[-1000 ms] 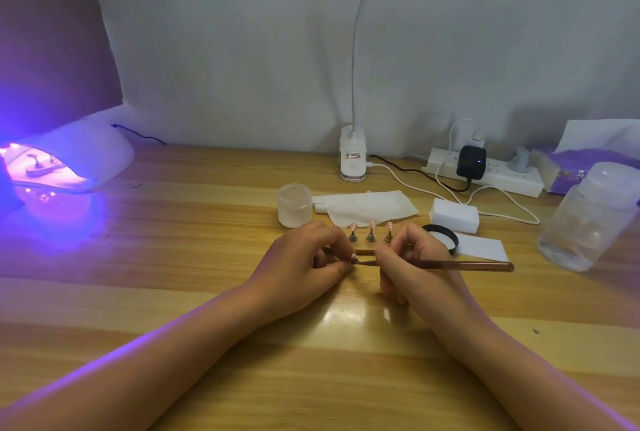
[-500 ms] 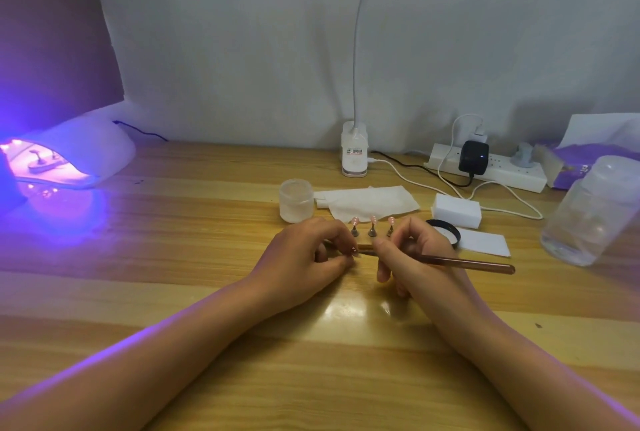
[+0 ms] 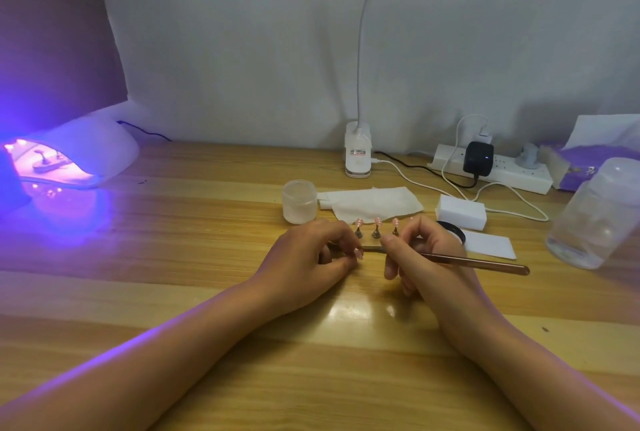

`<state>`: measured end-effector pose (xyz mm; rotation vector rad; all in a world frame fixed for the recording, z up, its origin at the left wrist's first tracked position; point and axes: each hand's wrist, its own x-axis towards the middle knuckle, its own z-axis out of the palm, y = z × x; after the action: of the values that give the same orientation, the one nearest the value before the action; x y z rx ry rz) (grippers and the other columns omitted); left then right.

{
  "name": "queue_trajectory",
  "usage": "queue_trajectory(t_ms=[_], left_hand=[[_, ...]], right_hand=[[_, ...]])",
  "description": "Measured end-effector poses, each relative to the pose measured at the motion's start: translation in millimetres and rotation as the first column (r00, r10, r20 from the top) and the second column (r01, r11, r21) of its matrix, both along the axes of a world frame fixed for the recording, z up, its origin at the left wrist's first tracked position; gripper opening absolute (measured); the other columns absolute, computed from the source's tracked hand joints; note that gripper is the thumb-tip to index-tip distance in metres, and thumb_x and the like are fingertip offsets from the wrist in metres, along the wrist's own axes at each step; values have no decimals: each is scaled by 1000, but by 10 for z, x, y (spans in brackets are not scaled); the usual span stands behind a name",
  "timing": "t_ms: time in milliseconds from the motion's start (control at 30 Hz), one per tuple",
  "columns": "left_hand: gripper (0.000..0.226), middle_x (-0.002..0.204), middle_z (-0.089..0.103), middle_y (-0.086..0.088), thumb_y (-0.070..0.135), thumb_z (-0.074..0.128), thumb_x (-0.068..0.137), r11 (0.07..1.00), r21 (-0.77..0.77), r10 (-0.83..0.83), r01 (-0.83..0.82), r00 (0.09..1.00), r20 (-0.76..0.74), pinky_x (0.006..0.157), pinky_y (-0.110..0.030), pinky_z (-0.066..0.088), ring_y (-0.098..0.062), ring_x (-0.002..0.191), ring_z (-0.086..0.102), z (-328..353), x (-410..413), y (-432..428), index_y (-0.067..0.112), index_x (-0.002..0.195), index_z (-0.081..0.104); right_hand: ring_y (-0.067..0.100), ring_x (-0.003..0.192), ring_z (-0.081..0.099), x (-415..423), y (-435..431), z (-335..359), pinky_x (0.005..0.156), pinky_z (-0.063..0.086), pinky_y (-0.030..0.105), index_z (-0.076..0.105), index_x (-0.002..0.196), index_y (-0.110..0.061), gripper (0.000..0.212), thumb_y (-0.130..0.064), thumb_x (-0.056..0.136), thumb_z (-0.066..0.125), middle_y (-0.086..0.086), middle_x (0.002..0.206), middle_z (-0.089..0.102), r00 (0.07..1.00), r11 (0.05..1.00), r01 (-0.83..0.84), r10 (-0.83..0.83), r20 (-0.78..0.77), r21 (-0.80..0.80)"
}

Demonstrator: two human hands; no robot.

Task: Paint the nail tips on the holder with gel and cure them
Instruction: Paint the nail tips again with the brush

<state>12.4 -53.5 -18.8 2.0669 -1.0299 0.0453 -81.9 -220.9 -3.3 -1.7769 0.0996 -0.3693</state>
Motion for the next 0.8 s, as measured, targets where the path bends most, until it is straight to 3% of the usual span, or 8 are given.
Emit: queue_trajectory(t_ms=[100, 300, 367, 500, 567, 667, 800], left_hand=[[9, 90, 66, 13, 18, 73, 86, 1000, 6, -2, 2, 1000, -3, 60, -18, 38, -6, 60, 51, 1, 2, 2, 26, 91, 70], [10, 90, 64, 15, 18, 72, 87, 1000, 9, -2, 2, 1000, 3, 60, -18, 36, -6, 61, 49, 10, -9, 1, 27, 89, 70], [10, 91, 63, 15, 17, 72, 87, 1000, 7, 3, -3, 1000, 2, 60, -17, 36, -6, 61, 49, 14, -6, 1, 27, 89, 69], [13, 93, 64, 14, 15, 69, 89, 1000, -11, 12, -13, 1000, -10, 60, -16, 35, -5, 61, 49, 15, 7, -2, 28, 89, 67], [10, 87, 63, 17, 16, 68, 90, 1000, -20, 12, -12, 1000, -15, 59, -17, 35, -4, 59, 49, 8, 11, -10, 26, 90, 68], [8, 78, 60, 22, 16, 69, 90, 999, -32, 14, -15, 1000, -28, 58, -16, 33, -4, 58, 48, -15, 18, -15, 24, 91, 68], [10, 76, 59, 26, 15, 71, 88, 1000, -13, 2, -3, 1000, -16, 58, -15, 32, -4, 58, 47, -13, 12, -13, 25, 89, 68]], right_hand=[[2, 51, 56, 3, 20, -12, 50, 43, 15, 54, 85, -10, 16, -21, 94, 61, 3, 63, 68, 1000, 998, -16, 14, -24, -56], [5, 47, 49, -4, 18, -21, 45, 39, 17, 51, 80, -4, 12, -4, 89, 59, 2, 55, 52, 1000, 997, -4, 3, -10, -75], [7, 47, 48, -8, 12, -17, 45, 38, 19, 51, 79, -7, 15, -10, 92, 60, 0, 53, 52, 1000, 1000, 0, 1, 9, -16], [10, 44, 44, -19, 18, 19, 44, 37, 22, 57, 83, -8, 36, -44, 85, 57, -1, 50, 51, 1000, 994, 2, -4, 14, 106], [10, 44, 46, -17, 24, 28, 43, 39, 21, 59, 89, -9, 39, -47, 84, 55, 0, 52, 56, 1000, 993, -12, 10, 20, 114], [11, 47, 51, -12, 5, 15, 44, 42, 21, 56, 97, -7, 34, -40, 89, 58, 1, 58, 63, 999, 996, -28, 26, 24, 84], [11, 54, 57, -10, -4, -7, 48, 46, 22, 54, 92, -11, 15, -22, 92, 64, 1, 63, 66, 999, 999, -22, 21, 32, 34]])
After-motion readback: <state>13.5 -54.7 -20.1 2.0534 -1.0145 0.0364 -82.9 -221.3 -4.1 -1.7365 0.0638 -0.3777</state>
